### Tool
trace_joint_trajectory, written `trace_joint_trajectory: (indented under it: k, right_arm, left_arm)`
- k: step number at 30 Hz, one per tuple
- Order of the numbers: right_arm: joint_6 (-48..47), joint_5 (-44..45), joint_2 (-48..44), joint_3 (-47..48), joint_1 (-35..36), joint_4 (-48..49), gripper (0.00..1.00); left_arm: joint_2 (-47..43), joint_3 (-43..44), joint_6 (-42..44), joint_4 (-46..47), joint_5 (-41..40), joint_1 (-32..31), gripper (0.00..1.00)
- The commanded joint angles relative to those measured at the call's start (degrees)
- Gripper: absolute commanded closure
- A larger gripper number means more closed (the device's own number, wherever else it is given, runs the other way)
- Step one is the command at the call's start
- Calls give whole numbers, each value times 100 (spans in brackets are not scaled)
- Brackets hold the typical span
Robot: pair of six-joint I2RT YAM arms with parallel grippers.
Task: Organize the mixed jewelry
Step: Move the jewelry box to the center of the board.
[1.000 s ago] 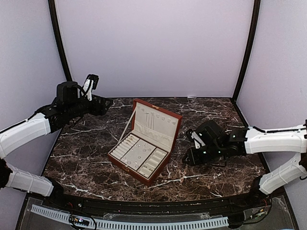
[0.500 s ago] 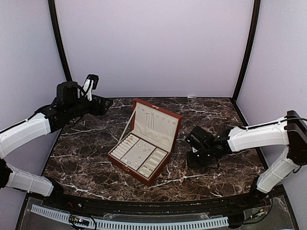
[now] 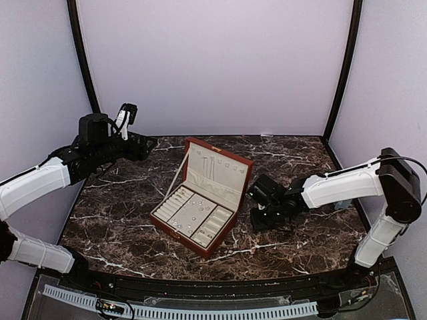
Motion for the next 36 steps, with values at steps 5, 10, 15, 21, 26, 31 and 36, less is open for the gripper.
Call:
trace_joint_trajectory:
  k: [5,10,15,21,26,31,36]
  right_arm:
    - [-89,251,139,180,-50,68,87]
    - [-26,322,138,129,-60,6,87]
    - [11,361,130,89,-69,-8,86]
    - [44,312,247,62,-95,44,85]
    - [47,272,353,44,-97,82,86]
    - [-3,139,382,-11,-95,217,85]
    - [-406,-575,452,-4,99,789,87]
  left_arm:
    - [-133,-83,38,22,-59,28,20]
    - [-132,-83,29,18,-33,28,20]
    - [-138,-83,40,13,-43,28,20]
    - [-163,-83,40,21,-64,28,20]
    - [-261,-135,47,90,-105,28,20]
    - [-283,-144,51,101,-112,28,20]
    - [-267,-143,57,101,-108,28,20]
